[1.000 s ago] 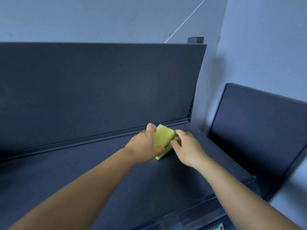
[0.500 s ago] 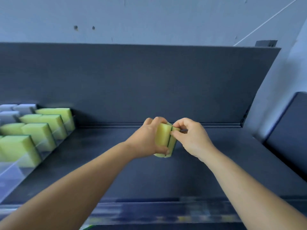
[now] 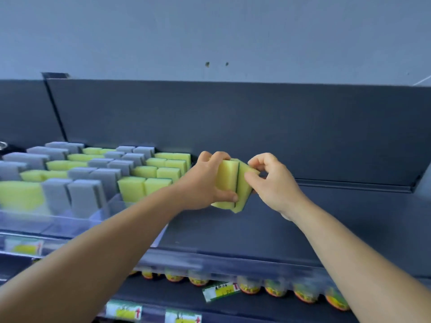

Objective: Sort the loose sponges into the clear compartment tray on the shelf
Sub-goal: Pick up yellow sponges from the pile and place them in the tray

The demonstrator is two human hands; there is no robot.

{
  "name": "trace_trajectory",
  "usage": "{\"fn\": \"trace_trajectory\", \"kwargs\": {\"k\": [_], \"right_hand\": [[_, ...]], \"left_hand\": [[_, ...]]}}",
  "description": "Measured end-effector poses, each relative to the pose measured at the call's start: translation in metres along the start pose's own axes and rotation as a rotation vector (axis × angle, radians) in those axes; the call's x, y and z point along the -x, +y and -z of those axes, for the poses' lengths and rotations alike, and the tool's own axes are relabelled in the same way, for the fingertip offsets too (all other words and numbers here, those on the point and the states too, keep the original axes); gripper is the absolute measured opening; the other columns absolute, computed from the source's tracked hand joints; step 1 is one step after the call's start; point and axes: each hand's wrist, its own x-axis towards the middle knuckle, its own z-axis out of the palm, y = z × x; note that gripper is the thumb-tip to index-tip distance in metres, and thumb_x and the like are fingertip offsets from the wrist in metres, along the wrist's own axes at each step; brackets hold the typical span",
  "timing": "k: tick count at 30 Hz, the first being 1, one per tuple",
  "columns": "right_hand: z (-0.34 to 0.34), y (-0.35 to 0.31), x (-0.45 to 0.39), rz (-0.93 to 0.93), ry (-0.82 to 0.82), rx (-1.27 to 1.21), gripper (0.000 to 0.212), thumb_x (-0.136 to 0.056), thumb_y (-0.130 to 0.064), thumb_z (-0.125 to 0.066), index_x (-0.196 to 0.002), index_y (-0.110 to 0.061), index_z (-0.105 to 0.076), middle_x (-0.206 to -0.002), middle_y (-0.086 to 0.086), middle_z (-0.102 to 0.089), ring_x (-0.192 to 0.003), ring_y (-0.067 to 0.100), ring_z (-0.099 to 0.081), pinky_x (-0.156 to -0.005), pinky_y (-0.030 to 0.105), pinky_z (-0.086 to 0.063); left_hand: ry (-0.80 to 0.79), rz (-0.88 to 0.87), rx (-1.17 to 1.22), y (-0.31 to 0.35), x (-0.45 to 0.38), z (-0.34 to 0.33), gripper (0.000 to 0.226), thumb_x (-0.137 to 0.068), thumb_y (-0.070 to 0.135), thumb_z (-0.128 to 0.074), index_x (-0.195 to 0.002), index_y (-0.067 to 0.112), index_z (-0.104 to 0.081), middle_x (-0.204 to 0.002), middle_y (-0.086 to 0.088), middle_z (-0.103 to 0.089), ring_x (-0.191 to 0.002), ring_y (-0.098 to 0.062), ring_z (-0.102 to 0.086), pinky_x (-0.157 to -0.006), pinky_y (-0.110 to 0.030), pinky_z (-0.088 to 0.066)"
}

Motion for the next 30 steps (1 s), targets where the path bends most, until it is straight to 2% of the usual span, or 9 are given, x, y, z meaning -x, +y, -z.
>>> {"fn": "trace_trajectory", "kwargs": {"k": [4, 9, 11, 14, 18, 20, 25, 28, 30], "right_hand": [[-0.051, -0.036, 0.006, 0.013, -0.007, 0.012, 0.034, -0.082, -0.021, -0.068, -0.113, -0.025, -0.056, -0.103, -0.014, -0.062, -0.093, 0.003, -0.059, -0.077, 0.018, -0.048], [-0.103, -0.069, 0.008, 0.022, 0.047, 0.025, 0.032, -0.085, -0.018, -0.066, -0.117, -0.023, -0.059, -0.1, -0.01, -0.064, -0.089, 0.011, -0.061, -0.077, 0.026, -0.05], [-0.12, -0.081, 0.008, 0.035, 0.05, 0.036, 0.031, -0.086, -0.017, -0.064, -0.117, -0.022, -0.06, -0.096, -0.011, -0.063, -0.087, 0.011, -0.06, -0.076, 0.025, -0.049], [-0.141, -0.093, 0.005, 0.066, 0.062, 0.104, 0.028, -0.087, -0.017, -0.061, -0.115, -0.022, -0.061, -0.093, -0.012, -0.062, -0.086, 0.012, -0.059, -0.072, 0.023, -0.045], [-0.157, -0.097, 0.0, 0.067, 0.069, 0.218, 0.027, -0.088, -0.017, -0.057, -0.114, -0.023, -0.061, -0.099, -0.01, -0.064, -0.081, 0.013, -0.058, -0.064, 0.022, -0.042], [-0.161, -0.095, -0.003, 0.044, 0.071, 0.259, 0.031, -0.089, -0.017, -0.055, -0.119, -0.023, -0.059, -0.112, -0.007, -0.064, -0.09, 0.014, -0.058, -0.071, 0.024, -0.04], [-0.166, -0.089, -0.008, 0.009, -0.015, 0.356, 0.035, -0.092, -0.019, -0.053, -0.127, -0.022, -0.056, -0.129, -0.004, -0.057, -0.113, 0.016, -0.053, -0.083, 0.022, -0.036], [-0.169, -0.085, -0.011, 0.01, -0.096, 0.423, 0.034, -0.092, -0.019, -0.055, -0.126, -0.022, -0.056, -0.131, -0.004, -0.056, -0.118, 0.016, -0.051, -0.083, 0.02, -0.034], [-0.167, -0.083, -0.013, 0.019, -0.121, 0.467, 0.033, -0.091, -0.017, -0.056, -0.124, -0.022, -0.056, -0.131, -0.004, -0.056, -0.12, 0.017, -0.051, -0.084, 0.02, -0.034]], "left_hand": [[-0.015, -0.017, -0.024, -0.037, 0.026, 0.04, 0.086, -0.068, 0.039, -0.081, -0.138, 0.03, -0.031, -0.127, 0.005, -0.032, -0.1, -0.014, -0.046, -0.077, -0.02, -0.036], [-0.06, -0.037, -0.146, -0.076, 0.052, 0.088, 0.086, -0.078, 0.046, -0.072, -0.147, 0.028, -0.023, -0.135, 0.002, -0.027, -0.103, -0.012, -0.039, -0.085, -0.019, -0.03], [-0.047, -0.05, -0.179, -0.088, 0.061, 0.104, 0.081, -0.078, 0.046, -0.072, -0.144, 0.029, -0.028, -0.134, 0.004, -0.029, -0.104, -0.012, -0.04, -0.083, -0.017, -0.03], [0.002, -0.021, -0.21, -0.108, 0.07, 0.124, 0.067, -0.075, 0.045, -0.074, -0.131, 0.03, -0.04, -0.125, 0.008, -0.034, -0.097, -0.013, -0.04, -0.067, -0.017, -0.031], [-0.026, 0.026, -0.238, -0.136, 0.074, 0.137, 0.053, -0.084, 0.041, -0.067, -0.127, 0.019, -0.045, -0.117, 0.002, -0.048, -0.092, -0.017, -0.048, -0.075, -0.026, -0.037], [-0.061, 0.055, -0.291, -0.147, 0.075, 0.139, 0.05, -0.089, 0.038, -0.062, -0.131, 0.018, -0.045, -0.121, -0.002, -0.053, -0.094, -0.019, -0.05, -0.078, -0.029, -0.04], [-0.063, 0.08, -0.32, -0.159, 0.074, 0.134, 0.052, -0.093, 0.033, -0.057, -0.14, 0.019, -0.04, -0.134, -0.002, -0.046, -0.111, -0.02, -0.046, -0.078, -0.023, -0.03], [-0.079, 0.058, -0.319, -0.162, 0.068, 0.126, 0.048, -0.091, 0.032, -0.06, -0.134, 0.019, -0.046, -0.128, -0.002, -0.054, -0.101, -0.019, -0.05, -0.081, -0.028, -0.04], [-0.093, 0.055, -0.373, -0.165, 0.064, 0.12, 0.045, -0.089, 0.035, -0.061, -0.13, 0.02, -0.049, -0.125, -0.001, -0.057, -0.106, -0.022, -0.054, -0.087, -0.035, -0.047]]}}
